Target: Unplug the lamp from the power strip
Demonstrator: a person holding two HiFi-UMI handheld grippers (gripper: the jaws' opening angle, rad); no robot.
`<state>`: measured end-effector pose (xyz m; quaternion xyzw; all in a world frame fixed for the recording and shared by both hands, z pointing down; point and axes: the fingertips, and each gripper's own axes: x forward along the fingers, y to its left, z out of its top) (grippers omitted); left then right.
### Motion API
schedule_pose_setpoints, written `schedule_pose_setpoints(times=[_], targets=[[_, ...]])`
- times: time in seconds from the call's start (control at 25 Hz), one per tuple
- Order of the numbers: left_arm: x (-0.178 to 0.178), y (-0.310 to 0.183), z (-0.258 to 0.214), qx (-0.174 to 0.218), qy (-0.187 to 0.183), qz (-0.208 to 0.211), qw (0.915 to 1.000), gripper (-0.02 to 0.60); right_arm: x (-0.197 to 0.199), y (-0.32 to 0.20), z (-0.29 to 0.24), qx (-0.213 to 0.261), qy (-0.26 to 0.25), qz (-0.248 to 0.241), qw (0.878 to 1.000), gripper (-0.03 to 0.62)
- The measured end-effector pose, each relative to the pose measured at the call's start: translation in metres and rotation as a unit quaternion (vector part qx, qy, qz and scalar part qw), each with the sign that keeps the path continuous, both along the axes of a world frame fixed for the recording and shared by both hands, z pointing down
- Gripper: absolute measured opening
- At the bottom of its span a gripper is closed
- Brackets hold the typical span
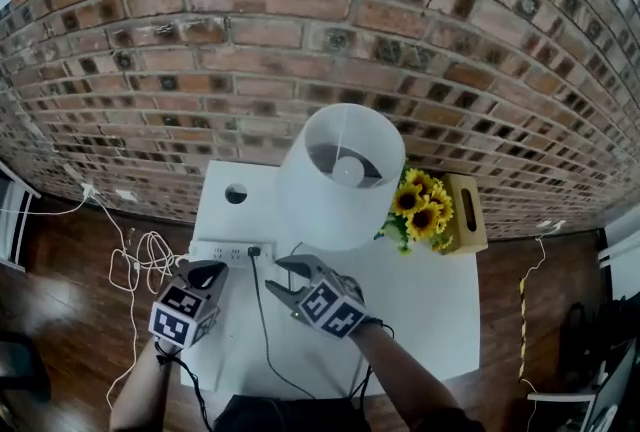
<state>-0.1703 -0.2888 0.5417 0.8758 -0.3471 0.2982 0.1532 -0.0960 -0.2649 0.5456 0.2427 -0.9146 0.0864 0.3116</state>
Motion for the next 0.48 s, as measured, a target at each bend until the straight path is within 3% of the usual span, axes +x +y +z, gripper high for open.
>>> schedule_pose_setpoints(times=[0.32,0.48], targets=[[0.007,-0.011,0.029,-0.022,-0.010,0.027,0.9993,0.009,-0.012,-0.025,0.036,-0.030,0.019,0.010,0.999,0.195],[0.008,-0.018,0.035,-0.027,-0.009,0.026,0.9992,0.009,-0.013,-0.035,0.043,-0.023,0.031,0.010,0.999,0.195]])
